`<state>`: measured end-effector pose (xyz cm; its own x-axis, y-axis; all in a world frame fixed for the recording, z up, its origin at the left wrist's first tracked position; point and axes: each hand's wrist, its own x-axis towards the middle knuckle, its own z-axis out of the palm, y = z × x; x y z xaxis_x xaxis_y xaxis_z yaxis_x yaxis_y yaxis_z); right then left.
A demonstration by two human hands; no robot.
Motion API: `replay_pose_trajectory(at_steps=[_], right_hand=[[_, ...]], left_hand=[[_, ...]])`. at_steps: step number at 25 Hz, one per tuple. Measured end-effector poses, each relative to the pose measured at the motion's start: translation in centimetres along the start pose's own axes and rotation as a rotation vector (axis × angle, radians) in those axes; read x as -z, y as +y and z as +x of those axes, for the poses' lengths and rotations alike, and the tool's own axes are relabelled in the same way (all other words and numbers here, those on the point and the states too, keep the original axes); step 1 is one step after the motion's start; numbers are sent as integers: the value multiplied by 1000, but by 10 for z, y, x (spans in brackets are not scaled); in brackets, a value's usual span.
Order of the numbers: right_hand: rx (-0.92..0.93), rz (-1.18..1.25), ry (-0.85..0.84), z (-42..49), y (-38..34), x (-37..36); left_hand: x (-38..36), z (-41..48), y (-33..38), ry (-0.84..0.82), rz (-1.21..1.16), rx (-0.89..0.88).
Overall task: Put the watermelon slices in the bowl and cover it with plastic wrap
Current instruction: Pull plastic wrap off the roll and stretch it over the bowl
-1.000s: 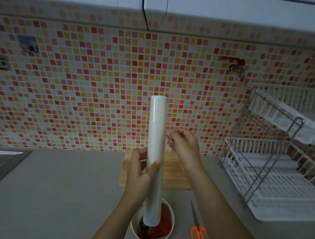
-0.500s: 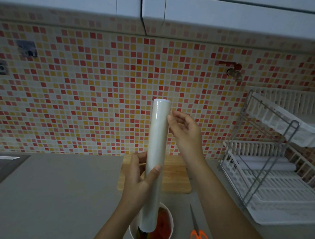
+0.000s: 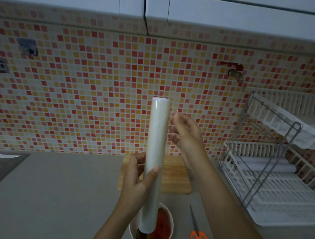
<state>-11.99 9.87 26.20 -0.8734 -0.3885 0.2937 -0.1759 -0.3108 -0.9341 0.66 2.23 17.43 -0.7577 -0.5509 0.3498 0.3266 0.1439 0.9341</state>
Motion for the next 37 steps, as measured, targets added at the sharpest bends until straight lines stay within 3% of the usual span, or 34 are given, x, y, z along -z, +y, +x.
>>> replay_pose_trajectory(at_steps=[4, 7, 11, 15, 20, 26, 31, 34, 37], right_hand=[[74, -131, 110, -9, 3, 1], [-14, -45, 63, -25, 14, 5], [65, -224, -36, -45, 33, 9], [27, -206, 93, -34, 20, 16], [7, -172, -52, -39, 7, 4], [58, -113, -47, -38, 7, -3], [105, -203, -60, -34, 4, -7], [245, -440, 21, -32, 2, -5], [224, -358, 39, -39, 6, -1]], left_hand=[[2, 2, 1, -24, 8, -22], [2, 6, 4, -6, -30, -36], [7, 11, 5, -14, -27, -61], [15, 15, 3, 12, -54, -45], [20, 19, 4, -16, -55, -73], [17, 16, 7, -54, -40, -104], [11, 15, 12, -2, -19, -112], [10, 18, 12, 7, -33, -103], [9, 21, 14, 11, -46, -95]])
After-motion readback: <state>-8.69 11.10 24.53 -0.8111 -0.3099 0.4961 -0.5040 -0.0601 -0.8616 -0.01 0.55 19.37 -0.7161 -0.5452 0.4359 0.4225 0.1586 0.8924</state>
